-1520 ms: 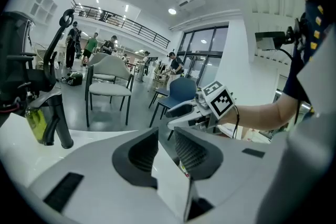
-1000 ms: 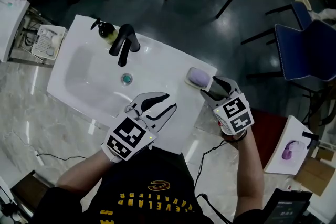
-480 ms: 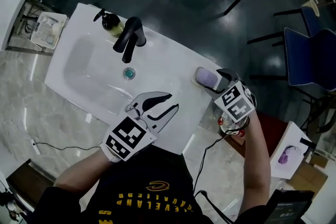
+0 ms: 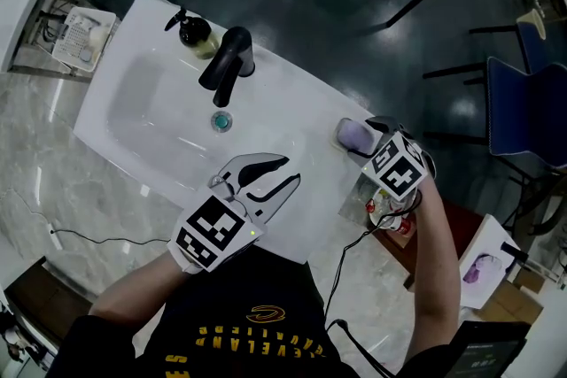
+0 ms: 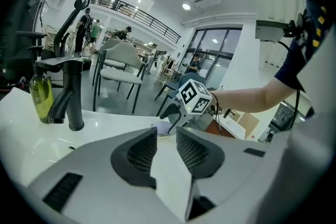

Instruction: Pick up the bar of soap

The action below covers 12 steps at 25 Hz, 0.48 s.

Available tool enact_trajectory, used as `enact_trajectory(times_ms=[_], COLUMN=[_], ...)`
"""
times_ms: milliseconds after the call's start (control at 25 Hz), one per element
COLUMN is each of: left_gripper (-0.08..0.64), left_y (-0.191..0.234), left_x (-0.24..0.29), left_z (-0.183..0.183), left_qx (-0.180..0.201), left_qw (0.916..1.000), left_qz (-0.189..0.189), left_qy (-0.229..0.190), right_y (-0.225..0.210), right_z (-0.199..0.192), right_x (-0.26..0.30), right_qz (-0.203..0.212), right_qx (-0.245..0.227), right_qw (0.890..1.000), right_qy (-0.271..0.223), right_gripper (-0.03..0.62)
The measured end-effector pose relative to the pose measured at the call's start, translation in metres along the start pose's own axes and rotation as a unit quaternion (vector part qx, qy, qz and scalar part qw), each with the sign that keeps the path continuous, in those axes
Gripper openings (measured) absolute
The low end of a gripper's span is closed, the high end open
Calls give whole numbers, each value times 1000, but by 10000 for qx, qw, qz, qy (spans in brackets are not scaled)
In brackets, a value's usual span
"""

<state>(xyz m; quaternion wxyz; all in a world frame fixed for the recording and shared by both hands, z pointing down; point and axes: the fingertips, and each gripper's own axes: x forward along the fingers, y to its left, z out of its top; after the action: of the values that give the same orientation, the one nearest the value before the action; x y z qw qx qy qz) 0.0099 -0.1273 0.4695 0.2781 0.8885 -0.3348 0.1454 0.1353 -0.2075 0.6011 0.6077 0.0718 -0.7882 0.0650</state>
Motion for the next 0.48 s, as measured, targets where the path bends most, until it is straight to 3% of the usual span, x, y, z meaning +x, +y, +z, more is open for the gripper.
enact_trajectory(times_ms=[280,480], left_gripper=[115,115], left_y=[4,9], left_x=[-2,-7], left_z=[-2,-3], left_qx=[-73,-119], left_qw=[10000,9999], left_qz=[46,85], left_qy=[0,-13], right_y=[-4,-9], right_z=[-2,0], right_x=[10,12], right_qz=[114,-339], right_qx=[69,-126], right_qw=[9998,9993], right_qy=[157,85], right_gripper=[305,305])
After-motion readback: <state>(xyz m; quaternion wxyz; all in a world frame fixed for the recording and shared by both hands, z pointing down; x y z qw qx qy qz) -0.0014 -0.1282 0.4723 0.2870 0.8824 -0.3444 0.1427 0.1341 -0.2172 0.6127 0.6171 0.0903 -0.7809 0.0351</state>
